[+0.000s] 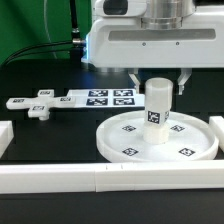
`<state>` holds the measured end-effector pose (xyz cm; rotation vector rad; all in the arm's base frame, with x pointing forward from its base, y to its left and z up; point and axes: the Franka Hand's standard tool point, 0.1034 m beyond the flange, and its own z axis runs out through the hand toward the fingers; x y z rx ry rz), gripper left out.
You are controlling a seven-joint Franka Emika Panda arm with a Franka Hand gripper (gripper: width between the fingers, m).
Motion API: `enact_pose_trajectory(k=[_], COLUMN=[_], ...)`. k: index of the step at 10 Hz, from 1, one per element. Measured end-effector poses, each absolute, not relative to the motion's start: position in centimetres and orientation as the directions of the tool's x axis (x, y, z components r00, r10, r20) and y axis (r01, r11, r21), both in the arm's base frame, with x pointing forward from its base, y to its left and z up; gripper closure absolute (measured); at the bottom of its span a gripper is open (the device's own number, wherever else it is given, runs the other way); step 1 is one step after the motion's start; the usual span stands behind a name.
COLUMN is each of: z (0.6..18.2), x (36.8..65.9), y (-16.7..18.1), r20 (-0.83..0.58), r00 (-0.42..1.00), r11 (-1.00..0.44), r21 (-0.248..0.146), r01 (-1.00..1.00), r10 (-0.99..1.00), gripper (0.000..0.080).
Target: Assemble round table
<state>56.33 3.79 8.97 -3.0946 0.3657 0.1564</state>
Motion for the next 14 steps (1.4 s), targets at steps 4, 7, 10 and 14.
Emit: enact_pose_trajectory(k=[4, 7, 10, 14], z=[8.99, 9.01, 9.01, 9.05], x=[56.37, 56.34, 55.79, 55.51], y=[3.63, 3.56, 3.50, 4.15], r20=[-0.088, -0.092, -0.091, -0.136], r00=[0.872, 0.733, 0.437, 0.088], r11=[-0.876, -0.737, -0.438, -0.083], r21=[0.007, 0.017, -0.004, -0.038], r01=[-0.482, -0.676, -0.899, -0.996], r10=[-0.481, -0.674, -0.895, -0.987], gripper=[0.0393, 0.0393, 0.0393, 0.0393])
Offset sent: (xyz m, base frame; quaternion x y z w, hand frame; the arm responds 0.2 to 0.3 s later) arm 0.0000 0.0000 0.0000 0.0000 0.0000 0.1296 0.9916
